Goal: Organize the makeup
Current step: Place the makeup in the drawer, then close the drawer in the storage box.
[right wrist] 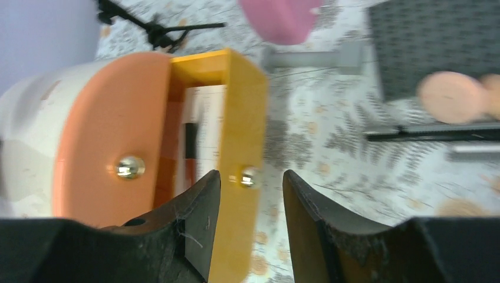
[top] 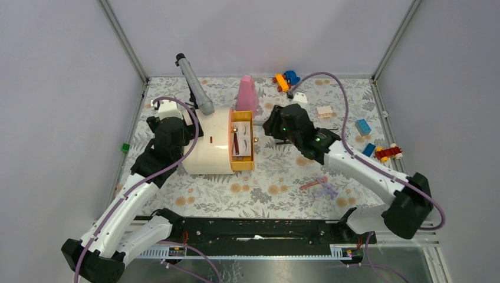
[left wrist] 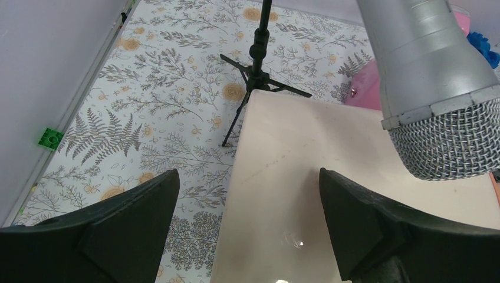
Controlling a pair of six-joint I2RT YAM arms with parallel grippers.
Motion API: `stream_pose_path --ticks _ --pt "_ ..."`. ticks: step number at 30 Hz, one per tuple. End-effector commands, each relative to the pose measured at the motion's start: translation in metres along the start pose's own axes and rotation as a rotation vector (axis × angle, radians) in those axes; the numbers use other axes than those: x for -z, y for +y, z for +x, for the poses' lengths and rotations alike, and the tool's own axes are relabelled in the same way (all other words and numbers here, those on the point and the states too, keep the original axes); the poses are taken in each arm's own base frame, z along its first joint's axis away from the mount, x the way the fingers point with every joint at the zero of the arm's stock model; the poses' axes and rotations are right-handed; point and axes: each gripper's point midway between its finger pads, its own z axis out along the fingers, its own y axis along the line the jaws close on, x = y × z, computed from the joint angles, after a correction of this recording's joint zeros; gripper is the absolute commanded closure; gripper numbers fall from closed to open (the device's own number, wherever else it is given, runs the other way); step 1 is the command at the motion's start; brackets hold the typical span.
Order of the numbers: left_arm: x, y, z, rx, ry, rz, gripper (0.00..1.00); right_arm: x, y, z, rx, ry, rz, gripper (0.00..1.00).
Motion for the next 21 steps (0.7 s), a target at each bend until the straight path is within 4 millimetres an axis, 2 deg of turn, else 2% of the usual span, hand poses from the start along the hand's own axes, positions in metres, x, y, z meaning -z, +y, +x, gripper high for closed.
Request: stream_pose_path --ticks 1,5,7,8,10,21 --pt "0.005 -0.001 -0.013 0.018 -0.025 0.017 0.01 0.029 -0.079 -0.002 -0.003 -0.062 0.267 0.50" --pt "0.005 -0.001 -0.013 0.018 -0.023 0.017 0.01 0.049 -0.143 0.021 -0.024 -0.010 0.452 0.50" --pt "0.005 -0.002 -0.013 0.019 -0.021 0.020 0.01 0.058 -0.171 0.035 -0.013 0.027 0.532 0.50" --pt "0.004 -0.002 -0.012 0.018 -0.020 0.020 0.01 0.062 -0.178 0.040 -0.009 0.041 0.555 0.50" --pt "0.004 -0.003 -0.012 0.017 -0.017 0.025 0.01 0.067 -0.187 0.049 -0.007 0.064 0.572 0.50" --pt "0.003 -0.003 -0.011 0.014 -0.013 0.022 0.01 0.071 -0.204 0.100 0.032 0.282 0.618 0.50"
